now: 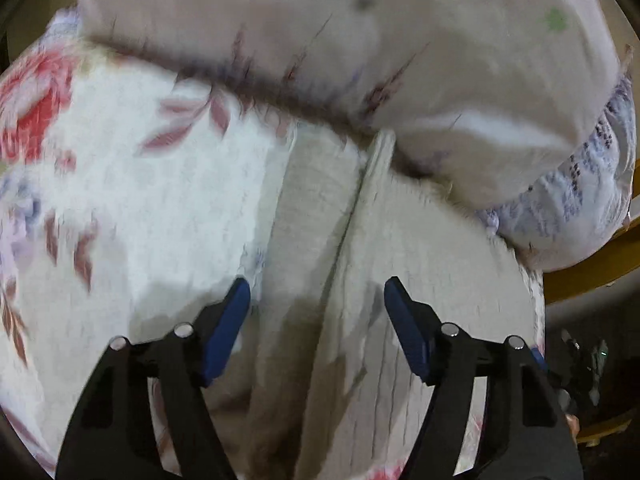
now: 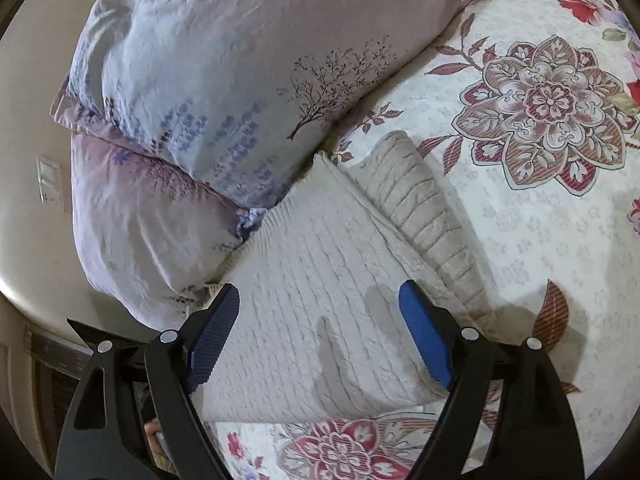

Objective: Fold small clothes

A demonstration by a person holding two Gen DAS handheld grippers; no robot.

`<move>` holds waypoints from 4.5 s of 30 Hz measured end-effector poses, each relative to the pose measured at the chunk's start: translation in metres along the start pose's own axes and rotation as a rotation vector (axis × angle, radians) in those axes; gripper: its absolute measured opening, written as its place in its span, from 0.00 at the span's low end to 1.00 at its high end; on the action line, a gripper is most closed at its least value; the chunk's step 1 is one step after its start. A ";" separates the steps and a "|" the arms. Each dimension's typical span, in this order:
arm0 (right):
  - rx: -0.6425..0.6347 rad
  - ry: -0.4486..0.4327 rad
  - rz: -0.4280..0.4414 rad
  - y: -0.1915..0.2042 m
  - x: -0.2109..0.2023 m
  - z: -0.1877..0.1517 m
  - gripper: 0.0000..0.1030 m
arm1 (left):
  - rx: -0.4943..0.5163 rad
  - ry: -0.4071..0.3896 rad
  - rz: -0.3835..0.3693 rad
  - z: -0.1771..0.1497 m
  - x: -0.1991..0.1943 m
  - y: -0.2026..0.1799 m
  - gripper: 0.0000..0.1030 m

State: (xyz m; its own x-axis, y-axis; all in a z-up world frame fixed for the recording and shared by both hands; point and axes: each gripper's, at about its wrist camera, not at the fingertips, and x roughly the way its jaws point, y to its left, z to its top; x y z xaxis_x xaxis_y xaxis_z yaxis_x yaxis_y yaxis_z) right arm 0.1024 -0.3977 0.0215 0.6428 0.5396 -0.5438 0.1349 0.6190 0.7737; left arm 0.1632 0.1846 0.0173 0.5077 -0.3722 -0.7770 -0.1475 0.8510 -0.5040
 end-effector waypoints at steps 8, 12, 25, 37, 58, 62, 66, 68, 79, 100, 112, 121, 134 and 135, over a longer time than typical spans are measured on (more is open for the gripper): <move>-0.062 -0.016 -0.013 0.001 -0.020 0.018 0.81 | -0.097 -0.001 -0.277 0.001 -0.013 -0.050 0.15; -0.057 -0.068 -0.031 -0.011 -0.047 0.038 0.81 | -0.027 0.019 -0.505 -0.004 -0.013 -0.149 0.15; -0.013 0.081 0.008 -0.029 -0.028 0.097 0.95 | 0.034 0.059 -0.481 -0.030 0.057 -0.239 0.89; -0.043 0.276 -0.026 -0.026 0.052 0.071 0.29 | 0.248 0.186 -0.159 -0.058 0.102 -0.211 0.77; -0.281 0.207 -0.124 0.051 0.072 -0.009 0.20 | 0.482 -0.142 0.145 -0.077 -0.017 -0.144 0.94; -0.235 0.127 -0.233 0.053 0.087 0.003 0.18 | 0.495 -0.160 0.199 -0.128 -0.024 -0.157 0.98; -0.323 0.013 -0.274 0.062 0.037 -0.019 0.56 | 0.506 -0.128 0.229 -0.158 -0.027 -0.144 0.98; -0.372 -0.091 -0.295 0.061 0.000 -0.042 0.90 | 0.476 -0.099 0.231 -0.166 -0.020 -0.139 0.98; -0.661 0.060 -0.453 0.060 0.021 -0.171 0.90 | 0.521 -0.050 0.314 -0.197 0.005 -0.143 0.98; -0.710 0.030 -0.540 0.063 0.031 -0.180 0.99 | 0.538 -0.095 0.299 -0.201 0.001 -0.138 0.98; -0.709 0.030 -0.540 0.063 0.031 -0.180 0.99 | 0.537 -0.096 0.299 -0.202 0.001 -0.139 0.98; -0.710 0.030 -0.540 0.062 0.031 -0.179 0.99 | 0.536 -0.097 0.299 -0.202 0.002 -0.139 0.98; -0.708 0.028 -0.540 0.062 0.031 -0.180 0.99 | 0.535 -0.097 0.299 -0.202 0.002 -0.138 0.98; -0.708 0.028 -0.540 0.062 0.031 -0.180 0.99 | 0.535 -0.097 0.299 -0.202 0.002 -0.138 0.98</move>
State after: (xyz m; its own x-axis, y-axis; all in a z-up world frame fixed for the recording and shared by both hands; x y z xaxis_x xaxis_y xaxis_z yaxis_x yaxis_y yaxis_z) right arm -0.0044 -0.2395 -0.0057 0.6063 0.0798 -0.7913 -0.0896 0.9955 0.0317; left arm 0.0132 -0.0086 0.0093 0.5889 -0.0750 -0.8047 0.1380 0.9904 0.0087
